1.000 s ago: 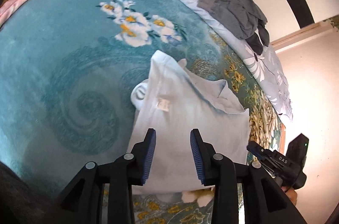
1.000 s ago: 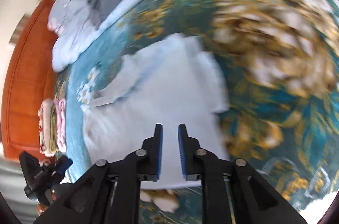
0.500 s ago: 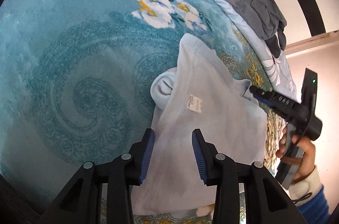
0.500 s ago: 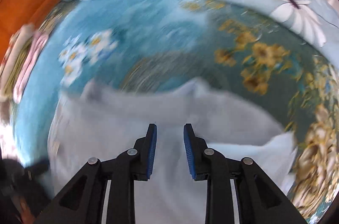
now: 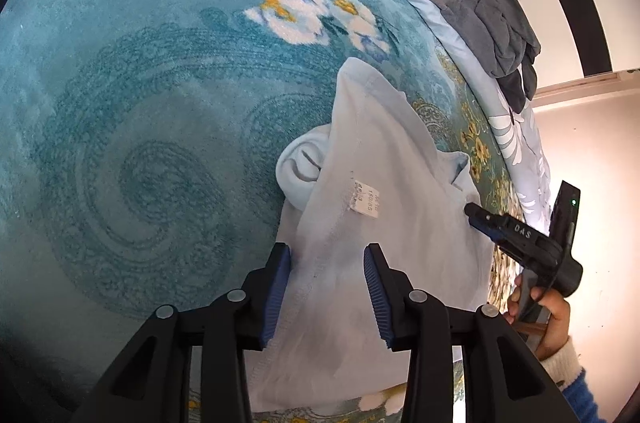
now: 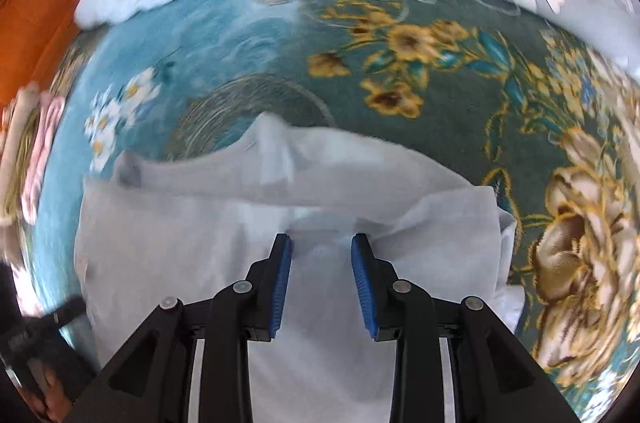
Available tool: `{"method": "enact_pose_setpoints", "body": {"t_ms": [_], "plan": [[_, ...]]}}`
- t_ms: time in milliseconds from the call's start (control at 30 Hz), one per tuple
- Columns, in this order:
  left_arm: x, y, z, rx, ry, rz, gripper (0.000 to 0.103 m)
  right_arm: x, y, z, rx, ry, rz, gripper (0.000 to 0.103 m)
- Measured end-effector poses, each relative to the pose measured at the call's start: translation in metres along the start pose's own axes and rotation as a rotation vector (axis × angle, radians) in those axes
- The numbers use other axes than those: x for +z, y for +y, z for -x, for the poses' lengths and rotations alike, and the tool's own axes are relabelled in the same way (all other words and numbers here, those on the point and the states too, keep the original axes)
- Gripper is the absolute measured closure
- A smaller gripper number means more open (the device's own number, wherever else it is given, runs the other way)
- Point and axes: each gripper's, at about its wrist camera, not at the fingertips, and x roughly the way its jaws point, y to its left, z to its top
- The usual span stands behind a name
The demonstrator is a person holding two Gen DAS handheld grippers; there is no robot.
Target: Fold clothes
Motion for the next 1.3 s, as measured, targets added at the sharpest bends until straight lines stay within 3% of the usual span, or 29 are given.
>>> {"method": "enact_pose_setpoints", "body": {"t_ms": [167, 300, 367, 433, 600, 733, 900, 1000, 1100, 1200, 1300], "plan": [[0.002, 0.006, 0.002, -0.008, -0.009, 0.026, 0.060, 0.027, -0.007, 0.009, -0.033, -0.077, -0.103, 0.071], [0.004, 0.010, 0.004, -0.035, -0.012, 0.048, 0.057, 0.020, -0.015, 0.033, 0.007, -0.084, -0.107, 0.069], [0.003, 0.007, 0.004, -0.052, -0.004, 0.035, 0.056, -0.001, -0.027, 0.043, 0.032, -0.066, -0.131, 0.067], [0.000, -0.001, 0.003, -0.064, 0.010, 0.000, 0.055, -0.031, -0.046, 0.051, 0.055, -0.036, -0.189, 0.058], [-0.020, -0.040, -0.012, -0.111, 0.090, -0.085, 0.050, -0.132, -0.107, 0.068, 0.106, -0.010, -0.449, 0.057], [-0.054, -0.084, -0.039, -0.149, 0.208, -0.193, 0.050, -0.192, -0.136, 0.066, 0.217, 0.007, -0.659, 0.057], [-0.089, -0.102, -0.067, -0.141, 0.345, -0.272, 0.050, -0.205, -0.134, 0.059, 0.348, -0.031, -0.754, 0.057], [-0.089, -0.091, -0.072, -0.149, 0.372, -0.216, 0.052, -0.204, -0.122, 0.048, 0.397, -0.011, -0.758, 0.057], [-0.080, -0.083, -0.056, -0.143, 0.301, -0.173, 0.052, -0.204, -0.114, 0.042, 0.400, -0.003, -0.759, 0.057], [-0.056, -0.056, -0.023, -0.075, 0.120, -0.093, 0.052, -0.203, -0.114, 0.041, 0.403, -0.003, -0.764, 0.057], [-0.035, -0.014, 0.013, -0.025, -0.048, 0.072, 0.052, -0.202, -0.114, 0.042, 0.408, 0.002, -0.769, 0.057]]}}
